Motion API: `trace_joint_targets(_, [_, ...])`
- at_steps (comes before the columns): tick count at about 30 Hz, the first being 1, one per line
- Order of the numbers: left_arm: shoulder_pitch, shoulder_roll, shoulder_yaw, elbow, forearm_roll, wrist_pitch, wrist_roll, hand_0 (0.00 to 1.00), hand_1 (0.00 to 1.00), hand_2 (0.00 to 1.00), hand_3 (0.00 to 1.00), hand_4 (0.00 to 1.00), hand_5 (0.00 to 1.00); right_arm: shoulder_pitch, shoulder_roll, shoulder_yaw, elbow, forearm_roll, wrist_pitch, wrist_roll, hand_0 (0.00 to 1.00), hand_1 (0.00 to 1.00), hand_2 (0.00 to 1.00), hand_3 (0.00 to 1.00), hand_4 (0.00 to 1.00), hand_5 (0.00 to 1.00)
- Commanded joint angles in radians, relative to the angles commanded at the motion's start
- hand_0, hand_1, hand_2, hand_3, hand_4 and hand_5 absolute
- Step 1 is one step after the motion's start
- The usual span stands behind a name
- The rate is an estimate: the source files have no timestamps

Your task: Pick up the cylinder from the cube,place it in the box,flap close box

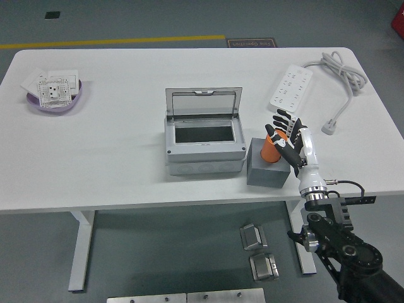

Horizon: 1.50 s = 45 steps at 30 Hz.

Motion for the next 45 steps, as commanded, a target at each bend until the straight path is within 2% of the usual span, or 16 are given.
trace_joint_targets(2, [-0.001, 0.000, 0.003, 0.000, -0.002, 0.000, 0.000, 0.629, 0.585, 0.544, 0.597, 0.496, 0.046, 0.002, -0.001, -0.009, -0.001, -0.008, -0.003, -0.008, 0.707, 0.734, 0.727, 0.779, 0.911, 0.471])
trace_joint_targets(7, [-0.001, -0.001, 0.008, 0.000, -0.004, 0.001, 0.000, 0.629, 0.585, 0.544, 0.597, 0.496, 0.046, 0.006, -0.002, -0.023, 0.000, -0.031, -0.011, -0.031, 0.707, 0.734, 0.727, 0.779, 0.911, 0.471])
trace_joint_targets(8, [-0.002, -0.001, 0.010, 0.000, -0.005, 0.001, 0.000, 0.629, 0.585, 0.544, 0.597, 0.497, 0.046, 0.006, -0.002, -0.024, 0.000, -0.034, -0.012, -0.036, 0.685, 0.727, 0.721, 0.772, 0.790, 0.210])
trace_joint_targets(13, [-0.002, -0.001, 0.018, 0.000, -0.010, 0.002, 0.000, 0.629, 0.585, 0.544, 0.597, 0.497, 0.046, 0.006, -0.004, -0.031, -0.001, -0.042, -0.015, -0.049, 0.685, 0.727, 0.721, 0.772, 0.790, 0.210])
trace_joint_targets(14, [-0.003, -0.001, 0.019, 0.000, -0.012, 0.002, 0.000, 0.629, 0.584, 0.544, 0.597, 0.496, 0.045, 0.006, -0.004, -0.032, -0.001, -0.043, -0.015, -0.050, 0.664, 0.723, 0.707, 0.766, 0.648, 0.036])
trace_joint_targets(19, [-0.003, 0.000, 0.028, 0.000, -0.020, 0.004, -0.001, 0.629, 0.584, 0.544, 0.597, 0.496, 0.045, 0.006, -0.004, -0.041, -0.002, -0.047, -0.021, -0.056, 0.664, 0.723, 0.707, 0.766, 0.648, 0.036])
trace_joint_targets(20, [-0.003, 0.000, 0.030, 0.000, -0.022, 0.004, 0.000, 0.629, 0.584, 0.544, 0.597, 0.497, 0.044, 0.007, -0.005, -0.042, -0.002, -0.048, -0.022, -0.058, 0.649, 0.716, 0.703, 0.736, 0.576, 0.002])
trace_joint_targets(25, [-0.004, 0.000, 0.044, 0.000, -0.037, 0.007, -0.001, 0.629, 0.584, 0.544, 0.597, 0.497, 0.044, 0.009, -0.005, -0.048, 0.001, -0.047, -0.033, -0.059, 0.649, 0.716, 0.703, 0.736, 0.576, 0.002])
trace_joint_targets(26, [-0.004, 0.001, 0.047, 0.000, -0.040, 0.007, -0.001, 0.628, 0.583, 0.544, 0.596, 0.496, 0.039, 0.009, -0.005, -0.049, 0.002, -0.046, -0.035, -0.058, 0.670, 0.707, 0.672, 0.713, 0.401, 0.002])
trace_joint_targets(31, [-0.006, 0.002, 0.064, 0.000, -0.057, 0.009, -0.002, 0.628, 0.583, 0.544, 0.596, 0.496, 0.039, 0.009, -0.006, -0.053, 0.014, -0.058, -0.054, -0.070, 0.670, 0.707, 0.672, 0.713, 0.401, 0.002])
trace_joint_targets(32, [-0.006, 0.002, 0.065, 0.000, -0.059, 0.010, -0.002, 0.628, 0.583, 0.544, 0.597, 0.497, 0.037, 0.009, -0.006, -0.053, 0.018, -0.066, -0.057, -0.076, 0.717, 0.672, 0.623, 0.640, 0.002, 0.002])
trace_joint_targets(37, [-0.006, 0.001, 0.073, 0.000, -0.070, 0.010, -0.004, 0.628, 0.583, 0.544, 0.597, 0.497, 0.037, 0.010, -0.010, -0.062, 0.039, -0.108, -0.071, -0.104, 0.717, 0.672, 0.623, 0.640, 0.002, 0.002])
trace_joint_targets(38, [-0.006, 0.001, 0.074, 0.000, -0.071, 0.010, -0.004, 0.629, 0.584, 0.545, 0.596, 0.500, 0.034, 0.011, -0.011, -0.063, 0.043, -0.118, -0.074, -0.109, 0.635, 0.582, 0.547, 0.467, 0.002, 0.002])
trace_joint_targets(43, [-0.008, -0.001, 0.083, 0.000, -0.083, 0.011, -0.005, 0.629, 0.584, 0.545, 0.596, 0.500, 0.034, 0.012, -0.016, -0.069, 0.062, -0.164, -0.089, -0.126, 0.635, 0.582, 0.547, 0.467, 0.002, 0.002])
trace_joint_targets(44, [-0.009, -0.001, 0.086, 0.000, -0.087, 0.011, -0.005, 0.630, 0.585, 0.547, 0.598, 0.503, 0.032, 0.012, -0.017, -0.069, 0.065, -0.175, -0.093, -0.130, 0.579, 0.463, 0.460, 0.306, 0.002, 0.002])
trace_joint_targets(45, [-0.009, -0.001, 0.088, 0.000, -0.089, 0.011, -0.005, 0.630, 0.585, 0.547, 0.598, 0.503, 0.032, 0.012, -0.017, -0.069, 0.068, -0.185, -0.096, -0.134, 0.579, 0.463, 0.460, 0.306, 0.002, 0.002])
